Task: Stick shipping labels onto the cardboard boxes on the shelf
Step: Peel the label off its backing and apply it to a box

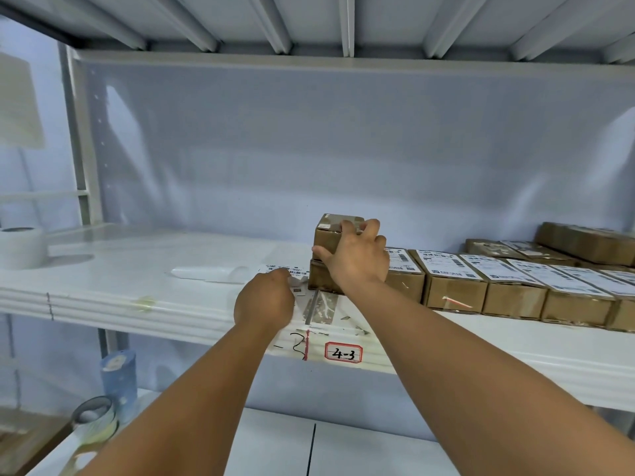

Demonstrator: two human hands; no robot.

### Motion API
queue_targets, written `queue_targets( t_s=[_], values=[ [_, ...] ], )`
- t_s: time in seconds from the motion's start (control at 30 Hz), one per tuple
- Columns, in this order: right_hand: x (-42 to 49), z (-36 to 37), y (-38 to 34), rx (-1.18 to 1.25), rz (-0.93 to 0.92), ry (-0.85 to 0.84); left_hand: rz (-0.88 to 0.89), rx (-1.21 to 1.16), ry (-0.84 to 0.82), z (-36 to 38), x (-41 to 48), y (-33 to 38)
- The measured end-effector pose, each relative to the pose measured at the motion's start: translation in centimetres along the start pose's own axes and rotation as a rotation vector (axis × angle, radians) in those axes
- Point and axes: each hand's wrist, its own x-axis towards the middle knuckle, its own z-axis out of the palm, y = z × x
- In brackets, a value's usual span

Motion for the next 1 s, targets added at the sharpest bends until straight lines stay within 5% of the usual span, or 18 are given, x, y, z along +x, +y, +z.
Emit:
queue_targets(
  t_s=[0.2, 0.43, 0.57, 0.7, 0.83, 1.0],
  values=[
    [-0.2, 0.4, 0.2, -0.009, -0.006, 0.022, 0.004, 0.016, 0.060, -0.1, -0.4, 0.1],
    [-1.6, 0.3, 0.8, 0.256, -0.327, 0.412, -0.143, -0.415, 0.450, -0.9, -1.4, 0.6],
    [-2.9, -1.6, 0.2, 0.684, -0.139, -0.022, -0.291, -0.663, 0.645, -2.4, -2.0, 1.8],
    [-3.6, -3.6, -0.2, 1.396, 0.207, -0.413, -0.033, -0.596, 0.646, -3.2, -3.3, 4.6],
    [-3.4, -5.3, 1.9, 1.718, 0.296, -0.476, 0.246, -0.421, 0.474, -2.5, -3.9, 7.1],
    [-3.1, -6.3, 6.4, 1.604, 0.307, -0.286, 0.385, -0.404, 0.241, -0.6, -4.3, 9.5]
  ],
)
